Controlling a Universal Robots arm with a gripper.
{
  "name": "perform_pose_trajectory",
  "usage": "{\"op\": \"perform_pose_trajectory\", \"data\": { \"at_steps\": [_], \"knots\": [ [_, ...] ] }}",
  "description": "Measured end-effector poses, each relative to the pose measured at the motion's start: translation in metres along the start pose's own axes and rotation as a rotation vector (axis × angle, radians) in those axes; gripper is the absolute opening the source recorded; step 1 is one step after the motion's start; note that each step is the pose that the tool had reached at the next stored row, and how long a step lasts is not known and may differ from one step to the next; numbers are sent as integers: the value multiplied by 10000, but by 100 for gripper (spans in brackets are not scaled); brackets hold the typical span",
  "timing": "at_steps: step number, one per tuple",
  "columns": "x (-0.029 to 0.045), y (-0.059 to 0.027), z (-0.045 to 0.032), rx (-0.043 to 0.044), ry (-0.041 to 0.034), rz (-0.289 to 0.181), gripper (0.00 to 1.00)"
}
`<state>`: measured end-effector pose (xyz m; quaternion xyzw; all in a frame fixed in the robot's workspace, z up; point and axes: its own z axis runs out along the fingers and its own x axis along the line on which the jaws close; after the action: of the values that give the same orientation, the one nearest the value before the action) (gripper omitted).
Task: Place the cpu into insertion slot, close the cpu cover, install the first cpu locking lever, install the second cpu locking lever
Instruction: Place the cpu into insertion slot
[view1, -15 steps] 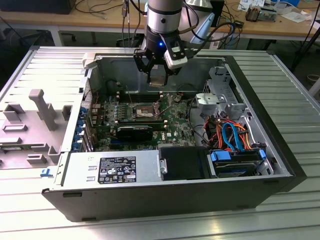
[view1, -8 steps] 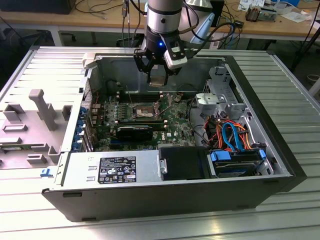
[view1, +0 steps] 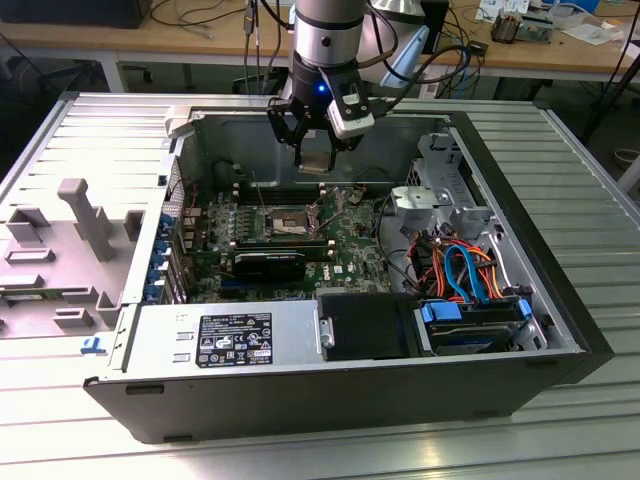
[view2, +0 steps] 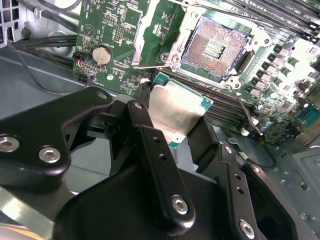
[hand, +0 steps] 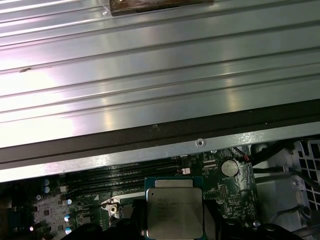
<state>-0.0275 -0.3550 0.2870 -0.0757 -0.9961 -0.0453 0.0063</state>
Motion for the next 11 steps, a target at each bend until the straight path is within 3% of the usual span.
{"op": "perform_pose_trajectory", "data": {
  "at_steps": [11],
  "knots": [
    [0, 0, 1, -2, -9, 100, 54]
  ]
}}
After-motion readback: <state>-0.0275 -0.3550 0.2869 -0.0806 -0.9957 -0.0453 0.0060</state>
